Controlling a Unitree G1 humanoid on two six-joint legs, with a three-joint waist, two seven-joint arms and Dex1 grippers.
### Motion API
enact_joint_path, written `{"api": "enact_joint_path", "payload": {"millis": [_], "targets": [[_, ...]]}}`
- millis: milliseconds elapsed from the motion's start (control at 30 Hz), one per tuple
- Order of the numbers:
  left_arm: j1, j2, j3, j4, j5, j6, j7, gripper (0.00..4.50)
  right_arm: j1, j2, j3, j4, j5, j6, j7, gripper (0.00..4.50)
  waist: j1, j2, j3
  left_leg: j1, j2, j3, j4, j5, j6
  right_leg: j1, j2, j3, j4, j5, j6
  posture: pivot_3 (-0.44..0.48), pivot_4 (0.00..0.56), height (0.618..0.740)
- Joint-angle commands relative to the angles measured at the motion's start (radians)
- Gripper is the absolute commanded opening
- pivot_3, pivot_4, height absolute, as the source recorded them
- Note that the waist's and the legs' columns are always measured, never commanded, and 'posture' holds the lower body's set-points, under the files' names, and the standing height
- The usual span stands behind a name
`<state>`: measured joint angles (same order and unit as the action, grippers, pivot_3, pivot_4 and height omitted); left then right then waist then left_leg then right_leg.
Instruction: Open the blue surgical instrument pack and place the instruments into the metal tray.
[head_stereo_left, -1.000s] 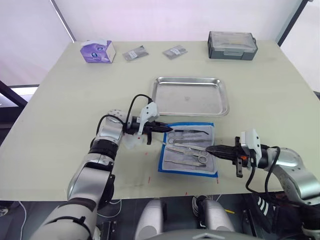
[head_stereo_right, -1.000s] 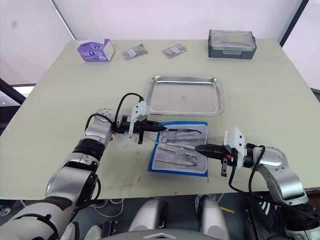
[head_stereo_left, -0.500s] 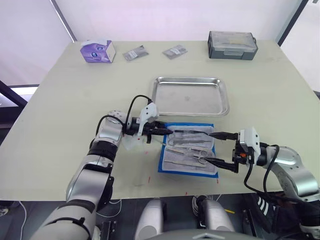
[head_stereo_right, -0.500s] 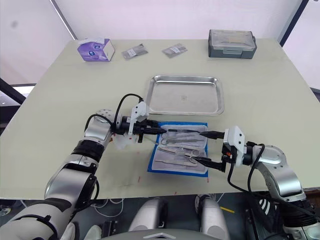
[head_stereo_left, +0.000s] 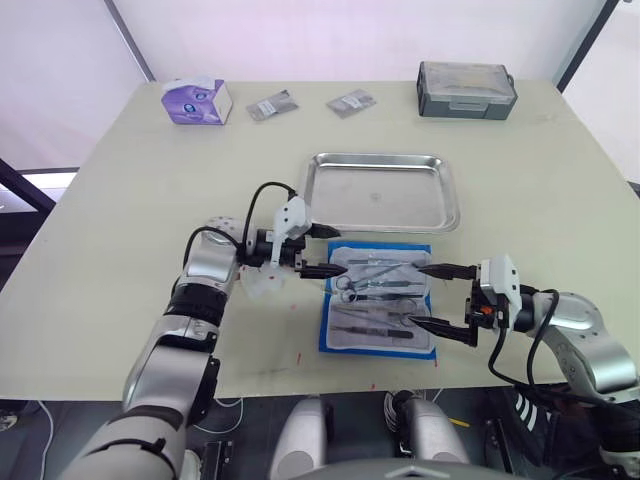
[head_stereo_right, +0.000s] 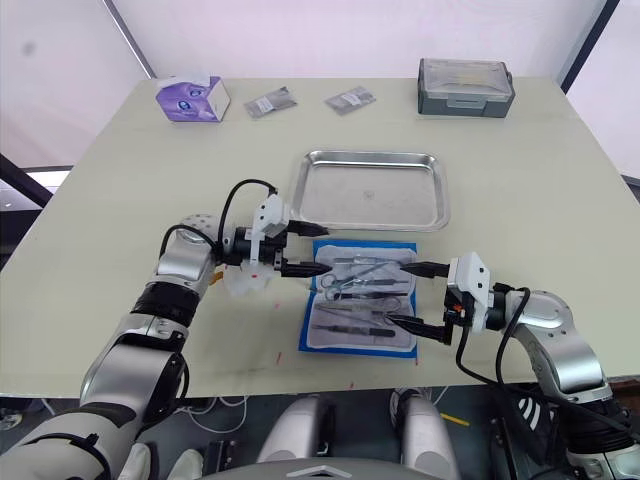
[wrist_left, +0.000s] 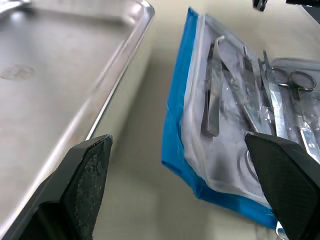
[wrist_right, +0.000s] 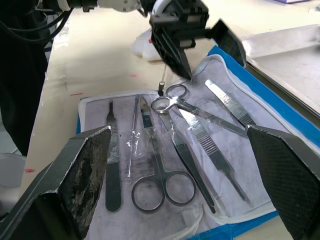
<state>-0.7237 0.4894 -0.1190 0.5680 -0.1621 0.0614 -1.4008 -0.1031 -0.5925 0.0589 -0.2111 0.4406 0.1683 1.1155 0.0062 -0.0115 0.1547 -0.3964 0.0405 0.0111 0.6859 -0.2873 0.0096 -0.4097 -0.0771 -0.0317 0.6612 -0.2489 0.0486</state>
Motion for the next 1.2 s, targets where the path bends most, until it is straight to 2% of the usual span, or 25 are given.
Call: {"api": "enact_joint_path", "payload": {"millis": [33, 167, 400, 700, 900, 1200], "targets": [[0.011, 0.019, 0.027, -0.064, -0.038, 0.014, -0.003, 4.48, -0.002, -0.003, -0.016, -0.011, 0.010, -0.020, 0.006, 4.50, 0.001, 0.000, 0.000, 0.000, 0.000, 0.000, 0.000, 0.000, 0.000, 0.000, 0.000, 0.000, 0.000, 0.000, 0.000, 0.000, 0.150, 0.727], [0.032, 0.037, 0.052, -0.106, -0.080, 0.014, -0.012, 4.48, -0.002, -0.001, -0.013, -0.009, 0.007, -0.025, 0.008, 4.50, 0.002, 0.000, 0.000, 0.000, 0.000, 0.000, 0.000, 0.000, 0.000, 0.000, 0.000, 0.000, 0.000, 0.000, 0.000, 0.000, 0.150, 0.727], [0.117, 0.096, 0.141, -0.231, -0.223, 0.012, -0.101, 4.48, 0.007, -0.016, -0.029, -0.017, 0.003, -0.035, 0.006, 4.50, 0.004, 0.000, 0.000, 0.000, 0.000, 0.000, 0.000, 0.000, 0.000, 0.000, 0.000, 0.000, 0.000, 0.000, 0.000, 0.000, 0.150, 0.727], [0.261, 0.245, 0.217, -0.469, -0.393, 0.130, -0.195, 4.48, 0.028, -0.045, -0.063, -0.032, -0.017, -0.050, -0.035, 4.50, 0.006, 0.000, 0.000, 0.000, 0.000, 0.000, 0.000, 0.000, 0.000, -0.001, 0.000, 0.000, 0.000, 0.000, 0.000, 0.000, 0.150, 0.727], [0.332, 0.348, 0.215, -0.574, -0.437, 0.101, -0.214, 4.48, 0.024, -0.048, -0.058, -0.011, -0.059, -0.072, -0.056, 4.50, 0.005, 0.000, 0.001, 0.000, 0.001, 0.000, 0.000, 0.000, 0.001, -0.001, 0.000, 0.001, 0.000, 0.000, 0.000, 0.000, 0.150, 0.727], [0.374, 0.336, 0.222, -0.656, -0.491, 0.112, -0.176, 4.48, -0.047, -0.009, -0.006, 0.083, -0.076, -0.138, 0.003, 4.50, 0.005, 0.000, 0.001, 0.000, 0.001, 0.001, 0.000, -0.001, 0.001, -0.001, 0.000, 0.001, 0.000, 0.000, 0.000, 0.000, 0.150, 0.727]]}}
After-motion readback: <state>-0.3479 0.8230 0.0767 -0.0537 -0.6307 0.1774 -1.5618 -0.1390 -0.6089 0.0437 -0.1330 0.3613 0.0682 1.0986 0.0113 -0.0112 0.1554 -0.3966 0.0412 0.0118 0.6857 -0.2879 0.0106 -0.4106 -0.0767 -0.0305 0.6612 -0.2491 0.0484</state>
